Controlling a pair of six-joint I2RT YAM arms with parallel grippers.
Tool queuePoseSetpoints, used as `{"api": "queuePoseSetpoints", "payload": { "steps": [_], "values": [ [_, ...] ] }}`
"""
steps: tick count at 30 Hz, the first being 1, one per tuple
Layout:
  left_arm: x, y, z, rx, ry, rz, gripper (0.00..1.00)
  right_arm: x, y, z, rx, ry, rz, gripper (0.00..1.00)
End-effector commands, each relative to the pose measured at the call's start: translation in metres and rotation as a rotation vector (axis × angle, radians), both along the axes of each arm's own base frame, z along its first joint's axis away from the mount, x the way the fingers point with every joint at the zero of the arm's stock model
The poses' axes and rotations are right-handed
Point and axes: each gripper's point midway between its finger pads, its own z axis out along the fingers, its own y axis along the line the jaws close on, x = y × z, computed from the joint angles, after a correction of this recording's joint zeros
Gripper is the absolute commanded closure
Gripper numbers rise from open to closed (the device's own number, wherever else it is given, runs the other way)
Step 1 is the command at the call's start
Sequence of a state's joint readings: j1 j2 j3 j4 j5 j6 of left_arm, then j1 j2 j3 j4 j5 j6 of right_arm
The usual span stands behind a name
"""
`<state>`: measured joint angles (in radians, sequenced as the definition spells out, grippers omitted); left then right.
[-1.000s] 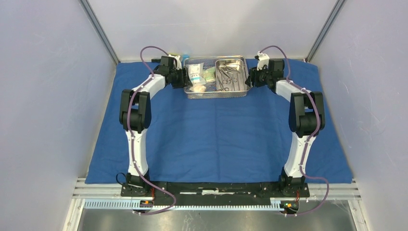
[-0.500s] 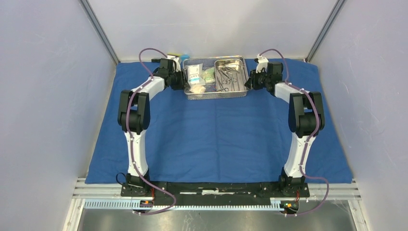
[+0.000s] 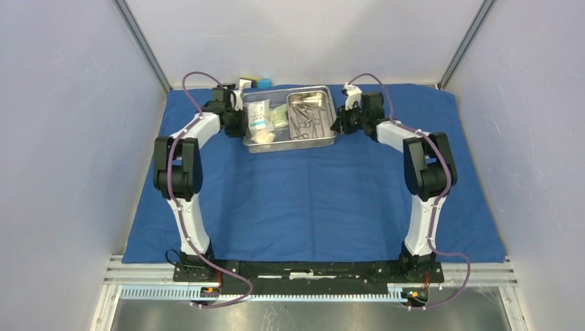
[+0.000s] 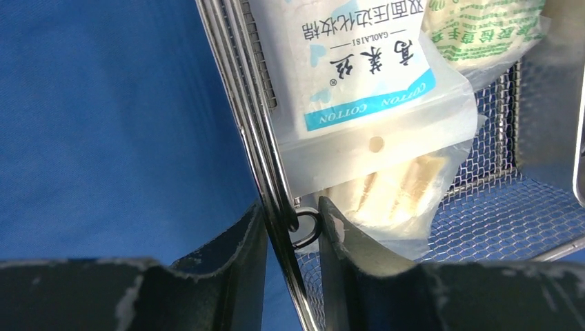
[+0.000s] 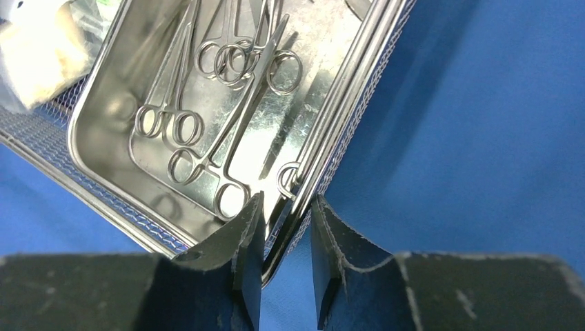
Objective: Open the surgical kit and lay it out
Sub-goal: Move the container from the surgical kit.
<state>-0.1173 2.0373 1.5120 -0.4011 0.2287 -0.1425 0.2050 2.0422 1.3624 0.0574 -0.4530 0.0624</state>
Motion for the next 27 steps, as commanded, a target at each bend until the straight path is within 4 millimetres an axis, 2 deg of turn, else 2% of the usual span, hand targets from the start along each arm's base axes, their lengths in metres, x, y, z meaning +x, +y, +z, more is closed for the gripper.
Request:
{"api": "queuePoseSetpoints", "payload": {
  "steps": [1, 4, 5, 9, 14, 18, 21, 24, 27],
  "values": [
    [0.01, 0.04, 0.05, 0.061, -0.132, -0.001, 0.98, -0.04, 0.085, 0.058, 0.12, -0.093, 0.268, 0.86],
    [0.007, 0.064, 0.045, 0.076, -0.109, 0.034, 0.98, -0.049, 0.111, 0.057, 0.121, -0.085, 0.315, 0.87],
    [0.007, 0.081, 0.043, 0.082, -0.097, 0.065, 0.98, -0.051, 0.118, 0.054, 0.123, -0.076, 0.326, 0.87],
    [0.005, 0.111, 0.034, 0.099, -0.072, 0.111, 0.98, -0.064, 0.147, 0.045, 0.131, -0.045, 0.383, 0.87],
    [0.012, 0.141, 0.034, 0.114, -0.08, 0.175, 0.98, -0.06, 0.173, 0.042, 0.137, -0.027, 0.423, 0.85],
    [0.026, 0.145, 0.034, 0.108, -0.094, 0.175, 0.98, -0.043, 0.184, 0.046, 0.137, -0.022, 0.426, 0.85],
    [0.038, 0.145, 0.034, 0.101, -0.094, 0.17, 0.98, -0.041, 0.19, 0.044, 0.158, -0.003, 0.431, 0.85],
    [0.047, 0.141, 0.031, 0.084, -0.097, 0.154, 0.98, -0.054, 0.195, 0.036, 0.185, 0.039, 0.449, 0.86],
    [0.053, 0.142, 0.029, 0.079, -0.084, 0.153, 0.98, -0.078, 0.202, 0.027, 0.185, 0.074, 0.48, 0.86]
  ]
}}
